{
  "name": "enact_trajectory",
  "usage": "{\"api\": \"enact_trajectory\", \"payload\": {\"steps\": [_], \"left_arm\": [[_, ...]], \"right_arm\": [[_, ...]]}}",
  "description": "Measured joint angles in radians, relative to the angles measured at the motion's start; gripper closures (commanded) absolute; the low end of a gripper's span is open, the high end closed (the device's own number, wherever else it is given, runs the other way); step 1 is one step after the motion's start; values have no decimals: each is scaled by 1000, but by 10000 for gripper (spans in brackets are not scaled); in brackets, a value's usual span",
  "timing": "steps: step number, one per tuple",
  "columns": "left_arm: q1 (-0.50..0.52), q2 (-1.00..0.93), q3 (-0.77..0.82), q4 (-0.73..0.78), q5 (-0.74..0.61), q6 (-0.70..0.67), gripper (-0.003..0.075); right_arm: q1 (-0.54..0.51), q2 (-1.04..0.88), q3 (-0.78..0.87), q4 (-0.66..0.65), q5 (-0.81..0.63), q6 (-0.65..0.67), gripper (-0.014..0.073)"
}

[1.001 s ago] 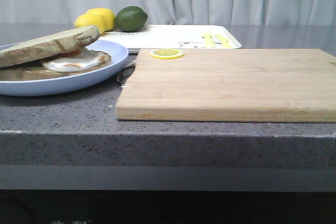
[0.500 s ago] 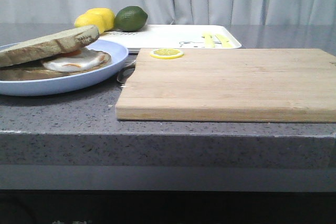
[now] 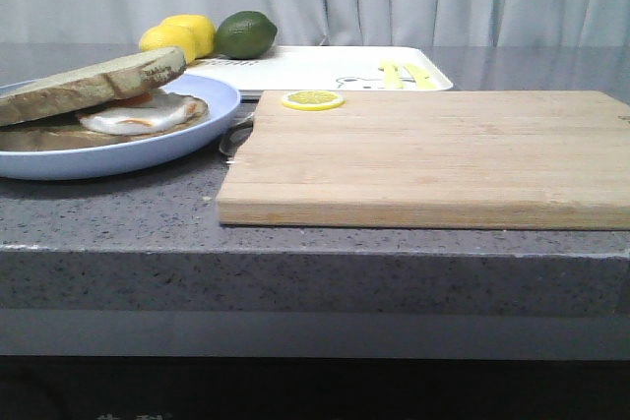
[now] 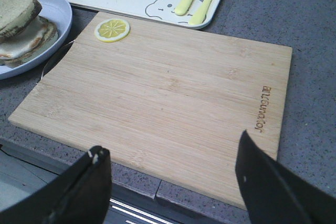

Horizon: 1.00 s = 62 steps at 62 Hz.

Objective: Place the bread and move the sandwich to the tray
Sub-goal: 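Grasp the blue plate rim with the left gripper and lift it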

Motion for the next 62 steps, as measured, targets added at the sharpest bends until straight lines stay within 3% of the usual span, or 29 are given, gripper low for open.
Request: {"api": "enact_trajectory", "payload": {"steps": [15,45,62], "left_arm": [[-43,73,0,-9,-46,5,283],[-49,109,-2,-23,-53,5,733],[-49,109,-18,-37,-52,-1,741]], "right_arm": [[0,0,0,-1,0,0,74],[0,0,0,-1,-2,2,74],[0,0,0,-1,-2,2,74]]}}
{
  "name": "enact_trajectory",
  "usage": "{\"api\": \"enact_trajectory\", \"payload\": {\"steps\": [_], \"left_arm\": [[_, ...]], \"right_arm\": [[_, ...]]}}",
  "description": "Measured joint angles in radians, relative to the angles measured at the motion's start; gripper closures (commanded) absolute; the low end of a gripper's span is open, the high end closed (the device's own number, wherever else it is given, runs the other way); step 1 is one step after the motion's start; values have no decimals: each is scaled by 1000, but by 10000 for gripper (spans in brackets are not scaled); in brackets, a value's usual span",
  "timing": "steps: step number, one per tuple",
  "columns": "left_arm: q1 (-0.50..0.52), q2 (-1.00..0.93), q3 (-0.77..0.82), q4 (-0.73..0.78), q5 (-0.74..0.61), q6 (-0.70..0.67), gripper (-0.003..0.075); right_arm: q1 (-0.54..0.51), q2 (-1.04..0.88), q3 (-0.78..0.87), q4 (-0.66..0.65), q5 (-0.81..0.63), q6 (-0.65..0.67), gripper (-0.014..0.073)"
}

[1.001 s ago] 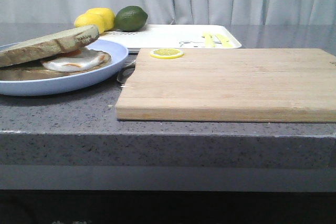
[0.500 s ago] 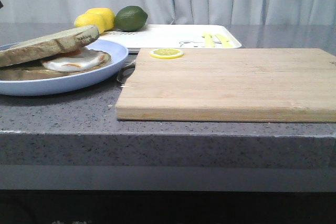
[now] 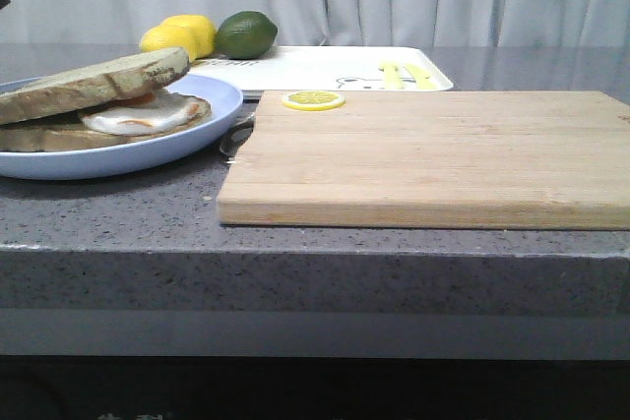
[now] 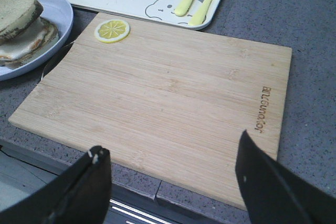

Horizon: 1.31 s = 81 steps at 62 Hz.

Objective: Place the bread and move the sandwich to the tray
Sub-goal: 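Grasp the blue plate rim with the left gripper and lift it, then lower the plate onto the white tray and release it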

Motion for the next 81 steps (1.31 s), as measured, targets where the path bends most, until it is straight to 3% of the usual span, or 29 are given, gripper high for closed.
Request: {"api": "enact_trajectory", "payload": {"steps": [25,45,59,81], "left_arm": [[0,3,-220,-6,95,14,741],[-9,41,-348,-219,54,17,741],[-79,170,-501,-254,47,-5,741],[-160,426,-757,-262,10,-181,741]], "right_arm": [[0,0,0,0,0,0,74],[0,0,0,0,0,0,74],[0,0,0,0,0,0,74],[0,0,0,0,0,0,74]]}}
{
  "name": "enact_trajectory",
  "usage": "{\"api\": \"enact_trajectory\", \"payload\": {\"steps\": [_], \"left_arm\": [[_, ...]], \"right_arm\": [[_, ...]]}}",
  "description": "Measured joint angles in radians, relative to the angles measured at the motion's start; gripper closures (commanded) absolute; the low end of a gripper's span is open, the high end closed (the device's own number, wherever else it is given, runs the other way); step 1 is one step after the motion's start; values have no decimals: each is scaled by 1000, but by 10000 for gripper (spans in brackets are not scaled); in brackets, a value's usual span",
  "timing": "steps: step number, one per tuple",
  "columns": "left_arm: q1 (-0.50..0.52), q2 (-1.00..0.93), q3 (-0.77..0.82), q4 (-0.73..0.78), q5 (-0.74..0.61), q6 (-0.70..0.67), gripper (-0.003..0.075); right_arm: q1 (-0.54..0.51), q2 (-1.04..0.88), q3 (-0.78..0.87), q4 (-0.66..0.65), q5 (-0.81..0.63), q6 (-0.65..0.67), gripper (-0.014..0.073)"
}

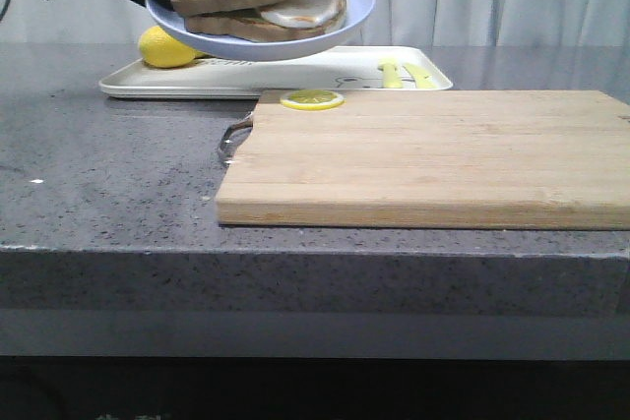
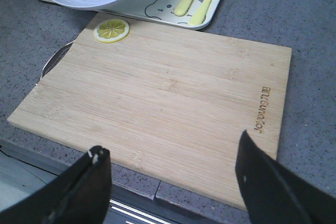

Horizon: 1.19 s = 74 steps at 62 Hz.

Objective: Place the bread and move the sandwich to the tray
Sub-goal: 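Lower the plate onto the white tray and release it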

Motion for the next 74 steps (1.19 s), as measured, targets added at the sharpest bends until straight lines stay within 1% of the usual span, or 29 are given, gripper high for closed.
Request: {"api": "enact_trajectory", "payload": {"steps": [12,33,38,43,44,46,51,53,57,66,74], "left_arm": [[-2,93,-65,30,-24,-106,741],[-2,133,-75,33,-12,-157,731],[-2,133,-75,33,1,-157,673],[-2,133,-75,29,5,-159,586],[-2,133,-76,28,5,-159,556],[-4,133,-76,25,5,-159,524],[-4,133,-76,24,5,-159,391],[-4,133,-77,23,7,-159,353],[-4,133,-81,19,7,-159,326],[-4,133,-98,19,29,-159,334],[-2,126,-144,23,66,-159,334]], "right_arm": [[0,0,0,0,0,0,74],[0,0,0,0,0,-4,74],[0,0,0,0,0,-4,74],[0,0,0,0,0,-4,74],[0,0,0,0,0,-4,74],[0,0,0,0,0,-4,74],[0,0,0,0,0,-4,74],[0,0,0,0,0,-4,74],[0,0,0,0,0,-4,74],[0,0,0,0,0,-4,74],[0,0,0,0,0,-4,74]]}}
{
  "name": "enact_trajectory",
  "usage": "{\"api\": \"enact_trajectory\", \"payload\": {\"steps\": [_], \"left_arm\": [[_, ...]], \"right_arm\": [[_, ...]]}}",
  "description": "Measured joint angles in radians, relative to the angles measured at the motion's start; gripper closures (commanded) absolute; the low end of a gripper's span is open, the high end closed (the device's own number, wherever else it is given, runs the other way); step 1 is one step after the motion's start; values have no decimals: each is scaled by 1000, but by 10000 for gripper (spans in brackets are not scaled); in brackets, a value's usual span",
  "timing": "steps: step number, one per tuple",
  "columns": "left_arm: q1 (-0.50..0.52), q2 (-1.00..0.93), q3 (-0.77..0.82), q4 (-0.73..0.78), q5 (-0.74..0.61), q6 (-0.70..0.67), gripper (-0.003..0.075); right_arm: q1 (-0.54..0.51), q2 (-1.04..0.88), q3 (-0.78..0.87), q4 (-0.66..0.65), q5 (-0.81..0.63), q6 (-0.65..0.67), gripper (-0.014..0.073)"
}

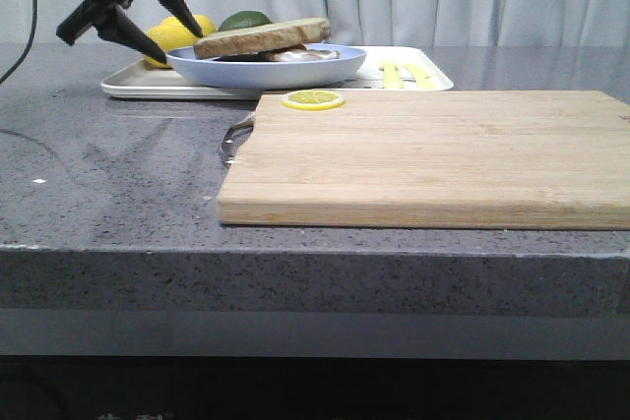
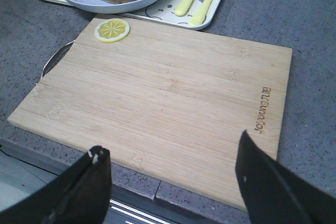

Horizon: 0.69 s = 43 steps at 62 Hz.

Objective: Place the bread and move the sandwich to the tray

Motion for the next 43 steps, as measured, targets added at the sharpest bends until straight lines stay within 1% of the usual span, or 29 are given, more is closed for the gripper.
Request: {"api": "enact_trajectory", "payload": {"steps": [5,15,21,33,43], "left_arm": [[2,-12,-39,9,32,0,334],[2,-59,-124,82,79,0,334],[2,-103,-137,121,93,0,334],[-29,-233,-124,264,102,20,334],[-132,-401,-25,417,105,52,334]], "right_arm": [[0,0,0,0,0,0,74],[0,0,0,0,0,0,74],[0,0,0,0,0,0,74],[0,0,0,0,0,0,74],[0,0,0,0,0,0,74]]}}
